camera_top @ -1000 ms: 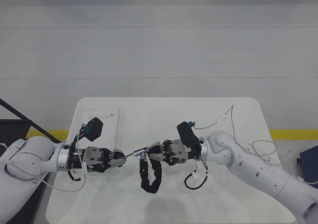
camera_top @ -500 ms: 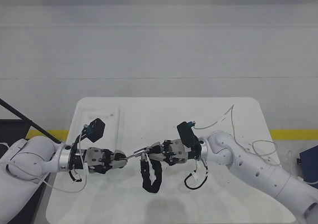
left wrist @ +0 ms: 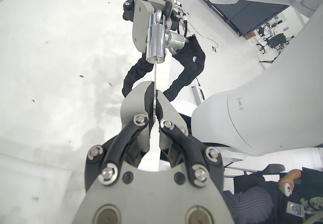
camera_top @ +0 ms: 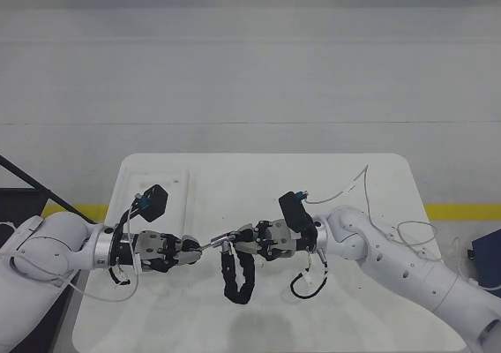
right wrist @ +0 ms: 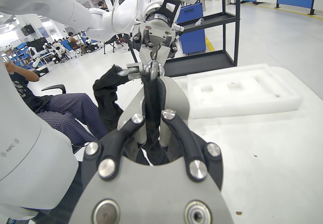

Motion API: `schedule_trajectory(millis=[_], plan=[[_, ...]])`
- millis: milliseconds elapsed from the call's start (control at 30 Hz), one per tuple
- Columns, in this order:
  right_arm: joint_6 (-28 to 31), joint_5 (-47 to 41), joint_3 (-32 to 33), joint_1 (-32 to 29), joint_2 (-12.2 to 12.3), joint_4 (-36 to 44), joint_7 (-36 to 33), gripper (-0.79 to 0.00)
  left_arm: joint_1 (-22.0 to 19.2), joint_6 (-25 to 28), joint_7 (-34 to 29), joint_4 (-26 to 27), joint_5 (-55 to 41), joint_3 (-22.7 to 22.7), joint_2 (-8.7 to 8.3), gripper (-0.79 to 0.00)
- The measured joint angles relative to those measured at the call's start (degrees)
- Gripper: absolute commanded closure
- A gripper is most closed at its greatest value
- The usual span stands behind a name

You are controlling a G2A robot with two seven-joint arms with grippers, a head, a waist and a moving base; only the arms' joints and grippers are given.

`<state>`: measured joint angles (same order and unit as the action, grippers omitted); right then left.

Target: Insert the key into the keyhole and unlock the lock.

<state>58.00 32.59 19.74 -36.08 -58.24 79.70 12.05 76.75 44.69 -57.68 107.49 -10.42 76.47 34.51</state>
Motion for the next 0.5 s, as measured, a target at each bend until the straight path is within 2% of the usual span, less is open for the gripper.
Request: schedule_trajectory(millis=[300,500], plan=[[0.0,0.0,0.0,0.0,0.0,0.0,0.0,0.0,-1.27,-1.32,-1.62,0.5,-1.42,-0.47,0.16,0.0],[0.0,0.0,0.0,0.0,0.0,0.0,0.0,0.0,-2.11,-1.84,-0.3,1.34,0.67,-0.23,0.42,0.0]])
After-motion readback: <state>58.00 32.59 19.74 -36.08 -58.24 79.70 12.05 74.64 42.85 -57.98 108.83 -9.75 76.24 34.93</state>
